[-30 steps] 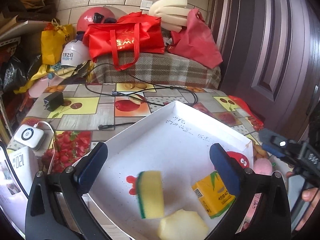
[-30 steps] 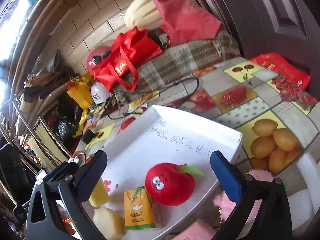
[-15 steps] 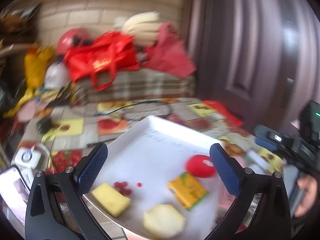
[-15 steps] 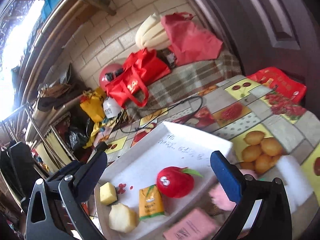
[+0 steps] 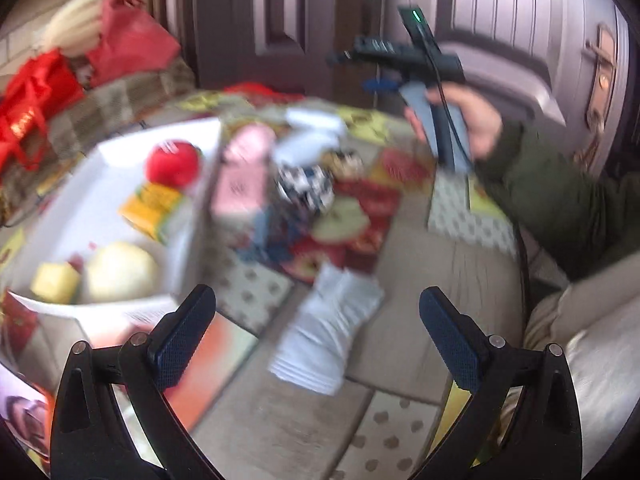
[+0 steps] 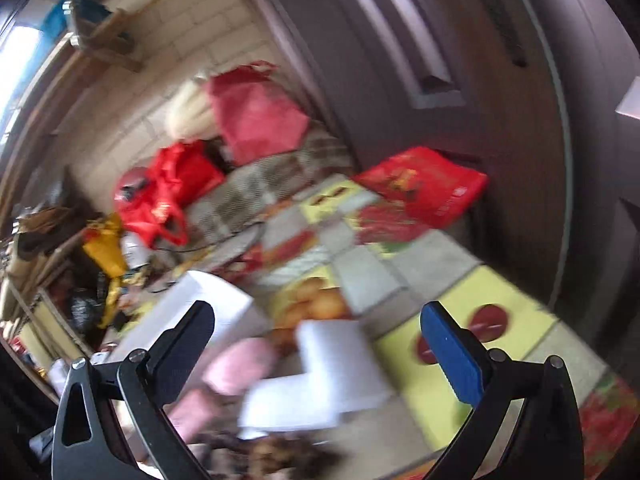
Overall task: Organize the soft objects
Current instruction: 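Grasp the white sock with the left gripper while the right gripper grasps the white foam block, then lift the white sock and foam block and carry both toward the white tray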
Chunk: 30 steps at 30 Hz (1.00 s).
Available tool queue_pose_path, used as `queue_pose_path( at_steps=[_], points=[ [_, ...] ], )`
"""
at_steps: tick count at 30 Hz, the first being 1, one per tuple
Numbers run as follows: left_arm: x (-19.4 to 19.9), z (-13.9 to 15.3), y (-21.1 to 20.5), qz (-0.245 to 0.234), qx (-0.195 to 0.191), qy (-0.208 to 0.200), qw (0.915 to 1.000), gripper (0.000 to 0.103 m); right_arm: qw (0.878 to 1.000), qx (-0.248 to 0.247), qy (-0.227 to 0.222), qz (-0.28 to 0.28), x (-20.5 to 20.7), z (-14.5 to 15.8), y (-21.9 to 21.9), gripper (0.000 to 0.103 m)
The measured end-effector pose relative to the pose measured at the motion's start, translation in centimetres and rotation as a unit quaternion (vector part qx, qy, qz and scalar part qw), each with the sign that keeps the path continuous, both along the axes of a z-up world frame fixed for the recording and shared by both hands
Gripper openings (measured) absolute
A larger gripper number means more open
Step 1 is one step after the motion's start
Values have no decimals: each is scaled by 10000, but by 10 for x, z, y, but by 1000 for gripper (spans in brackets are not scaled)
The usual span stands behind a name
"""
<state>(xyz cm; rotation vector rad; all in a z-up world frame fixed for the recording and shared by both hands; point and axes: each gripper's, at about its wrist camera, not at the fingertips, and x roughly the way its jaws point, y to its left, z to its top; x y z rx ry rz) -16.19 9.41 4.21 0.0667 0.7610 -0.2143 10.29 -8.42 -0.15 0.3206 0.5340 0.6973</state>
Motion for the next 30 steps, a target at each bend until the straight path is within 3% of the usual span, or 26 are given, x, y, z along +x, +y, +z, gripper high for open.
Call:
queue_pose_path(
  at_steps=[6,12,14,20,21,22,23,24,26,30],
  points=[
    [16,-26,3,204,-242,427,9986,102,9978,-356,517,229,22,-25,21,103],
    [17,-32,-7,44,-170,575,9982,102,9937,-342,977,430,31,-46,30,103],
    [19,-33,-8,28,-207,601,9980,95,9928,-436,1004,490,31,-50,37,98],
    [24,-38,-10,84,-48,742,9972,95,9917,-790,807,612,22,-49,52,96],
    [24,-38,-11,86,0,748,9972,94,9911,-851,780,655,21,-49,55,92],
    [24,-39,-12,79,31,746,9972,89,9904,-890,789,710,20,-50,57,75],
    [23,-38,-13,75,68,719,9974,76,9895,-933,834,721,21,-51,59,49],
    [22,-38,-13,85,79,691,9975,68,9886,-934,914,743,22,-54,60,36],
    [22,-36,-10,117,-14,640,9979,35,9891,-811,971,758,24,-55,57,27],
    [22,-35,-7,139,-86,609,9980,35,9893,-459,1173,737,28,-60,45,19]
  ],
)
